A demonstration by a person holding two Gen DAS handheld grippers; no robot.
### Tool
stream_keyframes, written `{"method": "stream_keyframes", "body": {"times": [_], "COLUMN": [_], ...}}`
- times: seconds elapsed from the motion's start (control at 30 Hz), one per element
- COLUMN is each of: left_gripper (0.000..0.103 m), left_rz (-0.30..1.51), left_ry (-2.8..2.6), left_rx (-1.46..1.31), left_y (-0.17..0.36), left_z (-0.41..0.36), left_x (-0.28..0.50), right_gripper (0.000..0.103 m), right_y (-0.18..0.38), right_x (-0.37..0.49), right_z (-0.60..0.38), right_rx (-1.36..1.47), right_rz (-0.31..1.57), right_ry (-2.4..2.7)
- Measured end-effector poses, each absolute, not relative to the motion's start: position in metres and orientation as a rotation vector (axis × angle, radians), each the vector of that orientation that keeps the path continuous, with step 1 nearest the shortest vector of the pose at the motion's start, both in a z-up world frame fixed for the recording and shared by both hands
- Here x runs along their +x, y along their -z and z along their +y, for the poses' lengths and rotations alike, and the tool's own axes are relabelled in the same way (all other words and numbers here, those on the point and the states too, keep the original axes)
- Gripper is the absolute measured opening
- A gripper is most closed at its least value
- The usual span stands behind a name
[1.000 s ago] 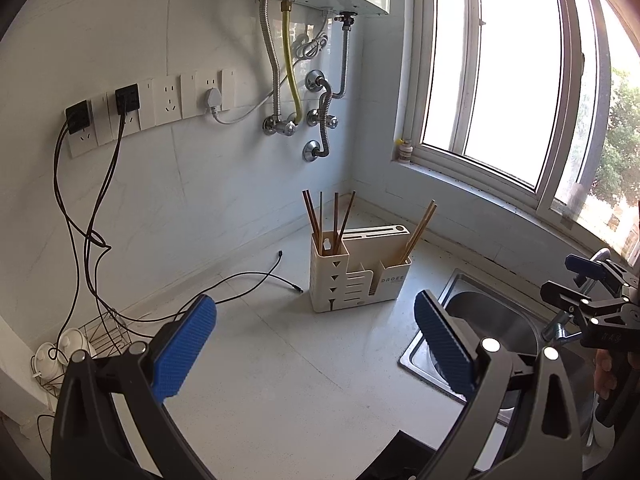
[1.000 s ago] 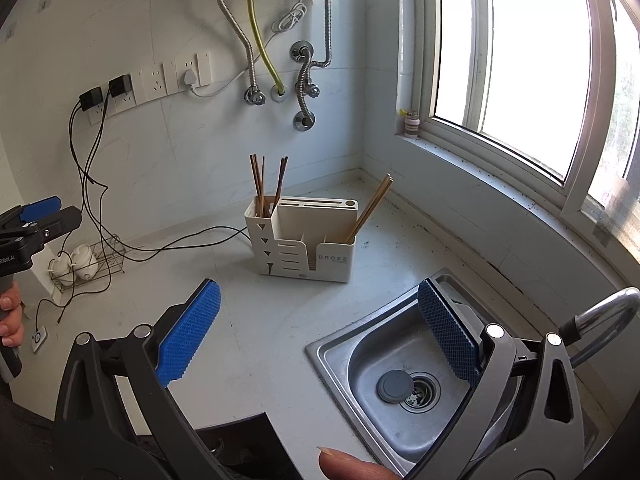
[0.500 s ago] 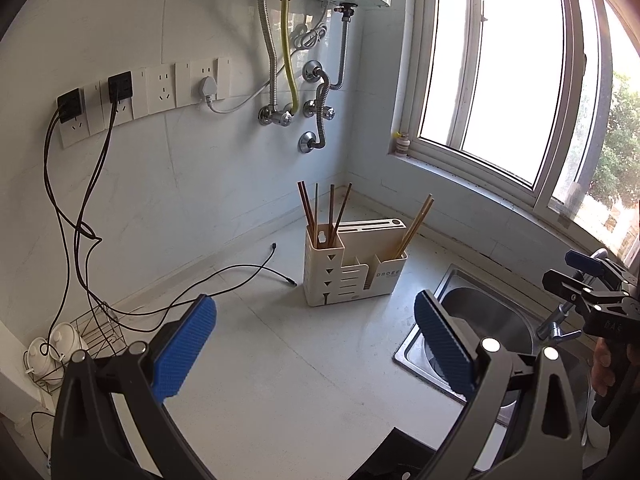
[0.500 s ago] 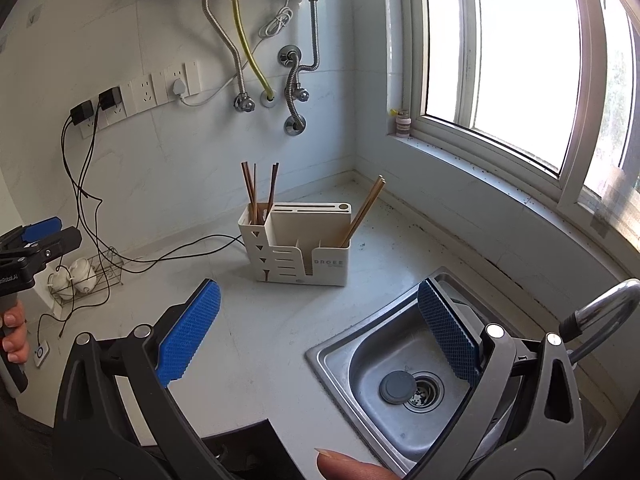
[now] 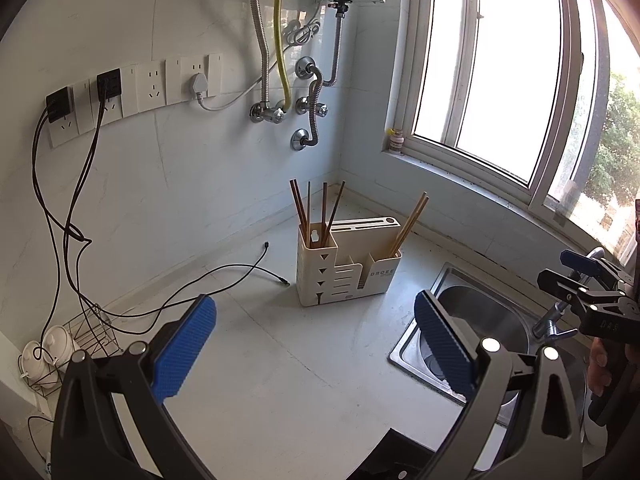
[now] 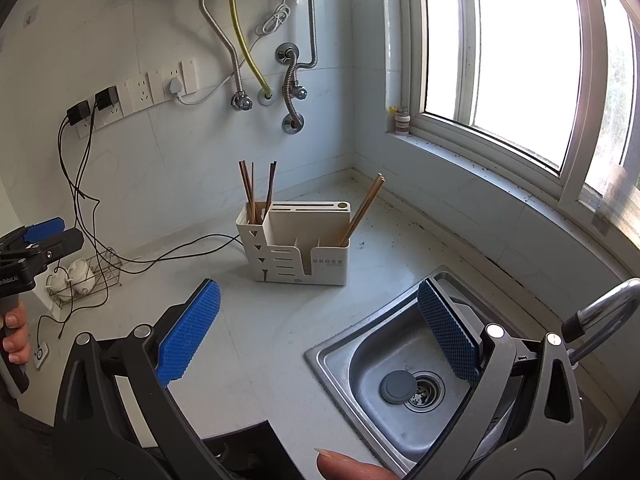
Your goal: Organize utensils
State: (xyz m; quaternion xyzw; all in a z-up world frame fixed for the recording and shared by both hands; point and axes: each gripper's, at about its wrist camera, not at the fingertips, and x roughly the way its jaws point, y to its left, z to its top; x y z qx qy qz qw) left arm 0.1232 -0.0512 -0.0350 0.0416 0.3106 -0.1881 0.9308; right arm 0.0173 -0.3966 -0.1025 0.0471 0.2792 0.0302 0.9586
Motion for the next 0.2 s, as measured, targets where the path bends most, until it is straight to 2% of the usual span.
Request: {"method": "stream_keyframes", "body": {"times": [0.2], "left_gripper": [0.098], "left_rz": [0.64], "left_ry": [0.395], "left_rx": [0.093], "left_y": [0.0356], "left_z": [-0.054], "left_x": [0.1249], "right_gripper": [0.095], "right_y": [0.1042], "right_x": [0.0197], "right_z": [-0.3962], "right_rx": [0.087], "right_rz": [0.575], "right_ry": [-0.057]}}
